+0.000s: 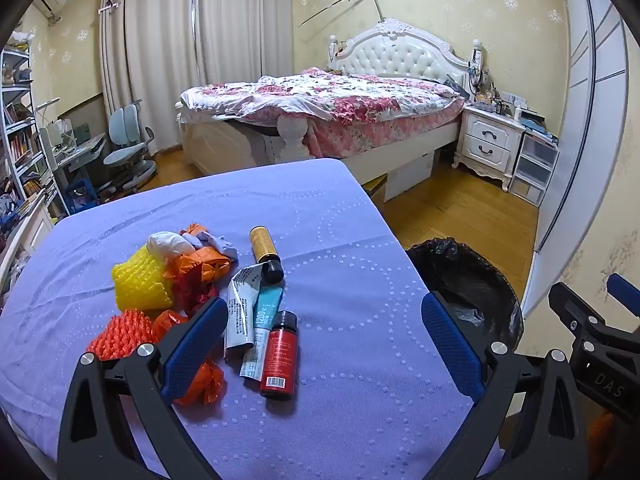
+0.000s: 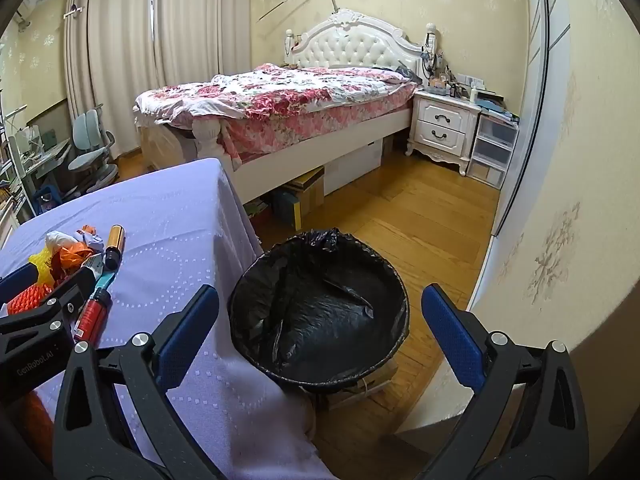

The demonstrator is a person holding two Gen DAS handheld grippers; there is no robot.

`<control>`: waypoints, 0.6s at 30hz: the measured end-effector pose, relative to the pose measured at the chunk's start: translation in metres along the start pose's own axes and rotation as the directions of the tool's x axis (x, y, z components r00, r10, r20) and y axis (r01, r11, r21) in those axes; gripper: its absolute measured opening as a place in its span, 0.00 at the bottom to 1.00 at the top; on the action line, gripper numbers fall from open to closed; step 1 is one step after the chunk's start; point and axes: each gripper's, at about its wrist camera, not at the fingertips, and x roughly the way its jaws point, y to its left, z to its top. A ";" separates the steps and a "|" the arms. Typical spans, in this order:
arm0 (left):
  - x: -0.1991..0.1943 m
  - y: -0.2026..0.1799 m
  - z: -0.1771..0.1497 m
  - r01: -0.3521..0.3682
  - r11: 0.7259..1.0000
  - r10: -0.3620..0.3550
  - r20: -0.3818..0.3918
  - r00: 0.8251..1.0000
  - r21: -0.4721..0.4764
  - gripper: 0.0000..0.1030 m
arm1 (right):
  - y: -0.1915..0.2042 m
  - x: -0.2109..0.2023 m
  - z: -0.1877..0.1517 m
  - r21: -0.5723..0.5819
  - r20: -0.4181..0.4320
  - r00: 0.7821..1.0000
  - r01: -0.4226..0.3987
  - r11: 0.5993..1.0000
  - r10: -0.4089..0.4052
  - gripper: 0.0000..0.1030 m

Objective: Collect trash
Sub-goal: 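Move both tools toward the pile of trash on the table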

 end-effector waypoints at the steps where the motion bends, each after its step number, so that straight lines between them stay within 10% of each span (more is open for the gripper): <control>1: 0.000 0.000 0.000 0.001 1.000 -0.001 -0.001 1.000 0.000 0.94 | 0.000 0.000 0.000 0.000 0.000 1.000 0.000 1.000 0.000 0.96; 18: 0.001 0.008 -0.001 -0.010 1.000 0.010 -0.006 1.000 -0.006 0.92 | -0.001 0.002 -0.021 -0.005 -0.017 1.000 -0.011 1.000 0.011 0.96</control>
